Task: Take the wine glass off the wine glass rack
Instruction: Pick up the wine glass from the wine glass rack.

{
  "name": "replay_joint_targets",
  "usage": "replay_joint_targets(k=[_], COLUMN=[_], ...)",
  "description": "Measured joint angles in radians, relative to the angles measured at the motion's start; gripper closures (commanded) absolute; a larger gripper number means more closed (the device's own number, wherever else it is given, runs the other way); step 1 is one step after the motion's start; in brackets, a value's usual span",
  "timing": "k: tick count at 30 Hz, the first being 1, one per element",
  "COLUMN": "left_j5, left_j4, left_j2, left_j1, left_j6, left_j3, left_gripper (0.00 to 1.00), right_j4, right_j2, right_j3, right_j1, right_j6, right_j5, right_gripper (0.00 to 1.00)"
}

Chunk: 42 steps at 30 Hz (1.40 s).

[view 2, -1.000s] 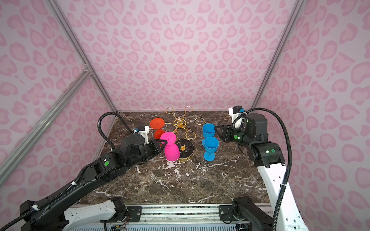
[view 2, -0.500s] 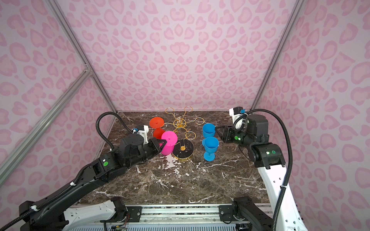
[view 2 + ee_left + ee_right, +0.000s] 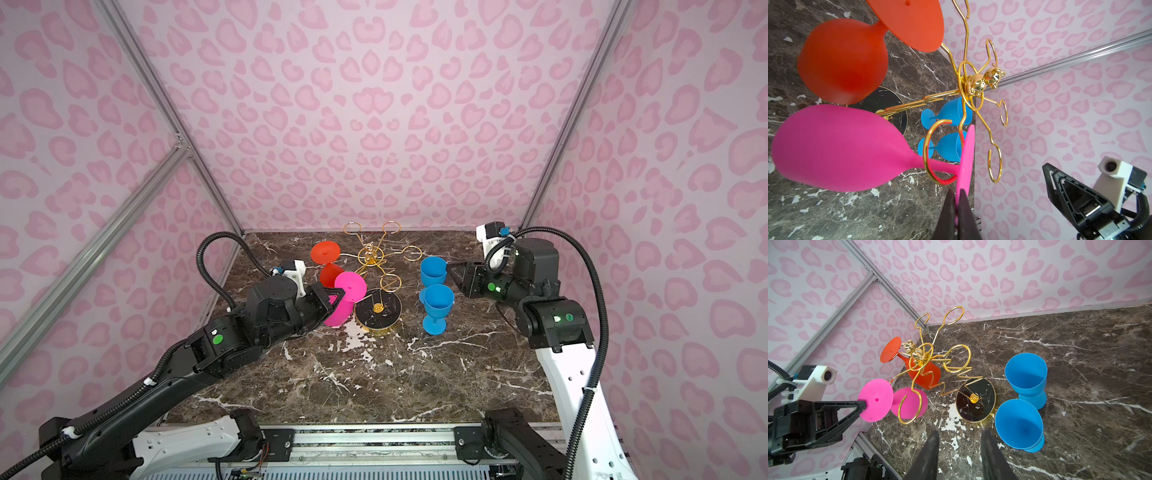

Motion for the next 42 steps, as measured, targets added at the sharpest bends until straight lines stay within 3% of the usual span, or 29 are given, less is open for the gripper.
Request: replay_joint_targets(k=[13, 42], left_j5=[-0.062, -0.124], left_j4=[-0.01, 0.007], left_j2=[0.003, 0.084], left_j1=[0.0, 0.005], left_j6=[-0.108, -0.137], left_j3=[0.01, 0.07], left_gripper=[0.96, 0.96], right_j4=[0.008, 0.015], right_j2=[-0.012, -0.024], right_j3=[-0.008, -0.018], right_j1=[-0.012, -0.033], right_j6=[-0.001, -0.002], right_j5=[-0.023, -0.042], right_gripper=[0.65, 0.65])
